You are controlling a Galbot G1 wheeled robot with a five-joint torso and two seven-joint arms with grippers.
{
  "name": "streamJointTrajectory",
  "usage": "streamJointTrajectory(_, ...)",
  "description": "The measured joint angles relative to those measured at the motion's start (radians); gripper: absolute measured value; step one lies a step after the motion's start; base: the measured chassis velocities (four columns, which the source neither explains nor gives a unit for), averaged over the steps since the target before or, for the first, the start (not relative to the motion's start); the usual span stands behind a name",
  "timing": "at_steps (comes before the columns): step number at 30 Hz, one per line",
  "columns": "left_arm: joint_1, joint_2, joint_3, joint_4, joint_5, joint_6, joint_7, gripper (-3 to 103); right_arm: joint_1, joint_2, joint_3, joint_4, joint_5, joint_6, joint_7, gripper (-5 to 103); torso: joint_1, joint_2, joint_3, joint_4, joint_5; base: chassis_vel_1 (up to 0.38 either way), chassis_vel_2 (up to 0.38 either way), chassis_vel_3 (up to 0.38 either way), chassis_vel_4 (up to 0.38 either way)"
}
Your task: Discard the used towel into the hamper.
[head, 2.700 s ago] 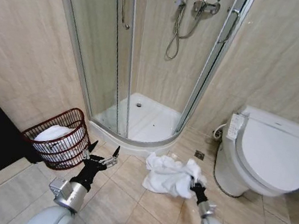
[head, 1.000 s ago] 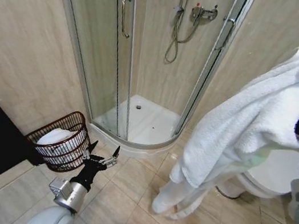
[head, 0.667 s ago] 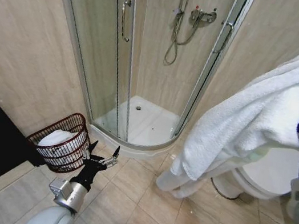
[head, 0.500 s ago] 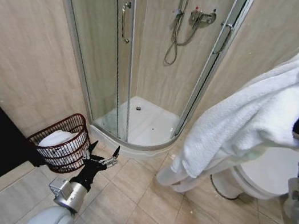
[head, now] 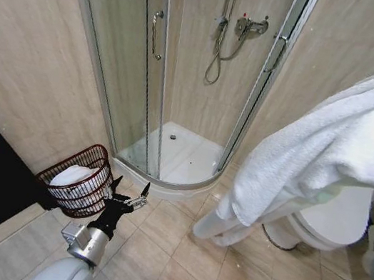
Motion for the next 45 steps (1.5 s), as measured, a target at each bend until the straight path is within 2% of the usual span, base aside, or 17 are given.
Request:
streamJointTrajectory(9, 0.000, 0.000, 0.000, 0.000, 0.000, 0.000, 0.000, 100, -0.003, -0.018, 0.047, 0.003, 0.028, -0.002, 0.001, 9, 0.017, 0.041, 0.024, -0.0001, 0.0000, 0.000, 0.000, 0.000, 0.000)
streamJointTrajectory(18, 0.000, 0.000, 0.000, 0.000, 0.000, 0.000, 0.000, 100, -0.026, -0.001, 0.091, 0.017, 0.036, -0.005, -0.002, 9, 0.034, 0.084, 0.050, -0.0002, 0.0000, 0.000, 0.000, 0.000, 0.000)
streamJointTrajectory(25, 0.000, 0.000, 0.000, 0.000, 0.000, 0.000, 0.000, 100, -0.031, 0.028, 0.072, 0.026, 0.017, -0.004, -0.005, 9, 0.048, 0.115, 0.067, -0.0001, 0.0000, 0.000, 0.000, 0.000, 0.000)
streamJointTrajectory(33, 0.000, 0.000, 0.000, 0.000, 0.000, 0.000, 0.000, 100, -0.032, 0.029, 0.066, 0.032, 0.012, -0.004, -0.005, 9, 0.058, 0.140, 0.081, -0.0001, -0.0001, 0.000, 0.000, 0.000, 0.000)
streamJointTrajectory(38, 0.000, 0.000, 0.000, 0.000, 0.000, 0.000, 0.000, 100, -0.044, 0.048, 0.070, 0.036, 0.014, 0.000, -0.003, 9, 0.072, 0.173, 0.100, -0.0001, 0.0000, 0.000, 0.000, 0.000, 0.000)
streamJointTrajectory(45, 0.000, 0.000, 0.000, 0.000, 0.000, 0.000, 0.000, 100, -0.049, 0.056, 0.073, 0.037, 0.016, 0.004, -0.003, 9, 0.083, 0.199, 0.116, -0.0002, 0.0000, 0.000, 0.000, 0.000, 0.000)
